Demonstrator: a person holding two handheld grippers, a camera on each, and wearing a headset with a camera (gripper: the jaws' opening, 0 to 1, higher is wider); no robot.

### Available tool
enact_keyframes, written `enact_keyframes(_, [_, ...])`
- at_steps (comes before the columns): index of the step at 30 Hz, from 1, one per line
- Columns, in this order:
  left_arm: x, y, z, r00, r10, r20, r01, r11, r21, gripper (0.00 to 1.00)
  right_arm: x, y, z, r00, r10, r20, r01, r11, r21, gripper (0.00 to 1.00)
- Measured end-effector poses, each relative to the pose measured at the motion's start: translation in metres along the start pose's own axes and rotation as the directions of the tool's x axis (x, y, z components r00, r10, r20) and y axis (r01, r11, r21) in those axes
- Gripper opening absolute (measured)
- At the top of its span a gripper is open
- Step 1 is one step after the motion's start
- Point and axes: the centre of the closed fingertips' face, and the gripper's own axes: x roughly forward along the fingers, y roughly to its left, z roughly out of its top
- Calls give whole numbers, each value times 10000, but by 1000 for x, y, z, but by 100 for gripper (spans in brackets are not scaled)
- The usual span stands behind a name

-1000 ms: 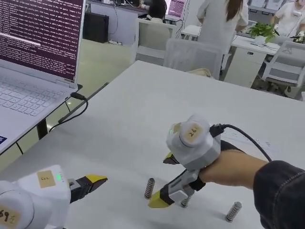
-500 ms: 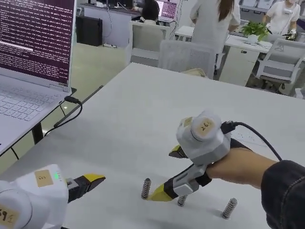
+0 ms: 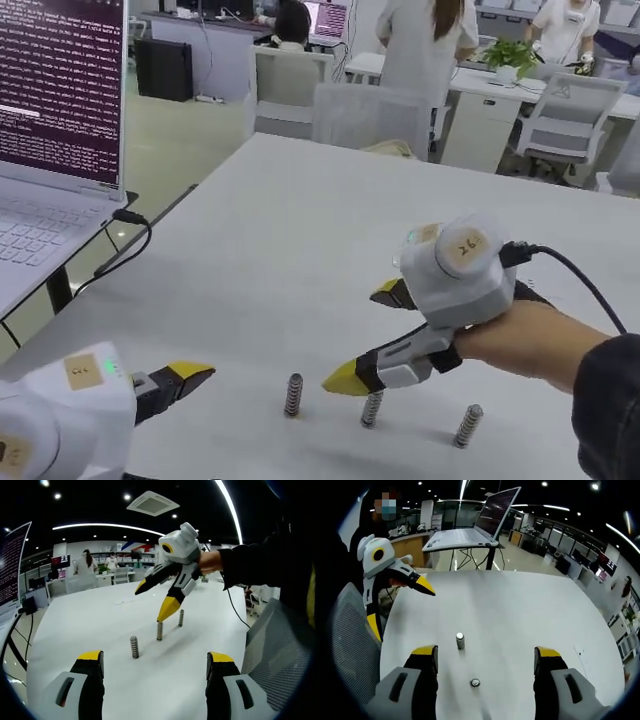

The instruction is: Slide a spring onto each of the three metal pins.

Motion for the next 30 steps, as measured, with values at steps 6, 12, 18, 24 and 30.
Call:
enact_keyframes(6, [5,-2,3,9999,-135,-20,135,9999,106,82,-19,-13,-7,9982,-506,330,491,9978,456,78])
enact_keyframes(12, [9,-4,7,9997,-250,-38,250,9996,159,82,-38,-22,-21,9937,-1014,475,972,9919,821,77])
enact_keyframes(18, [10,-6,8,9994,-348,-86,350,9991,221,82,-58,-26,-31,9853,-1523,770,1409,9805,1369,78])
enact_keyframes(24, [15,-9,12,9992,-411,20,410,9989,232,82,-73,-28,-46,9758,-1985,913,1780,9645,1952,78])
enact_keyframes(30, [19,-14,13,9982,-596,-45,598,9976,351,82,-95,-28,-64,9622,-2525,1020,2223,9446,2417,78])
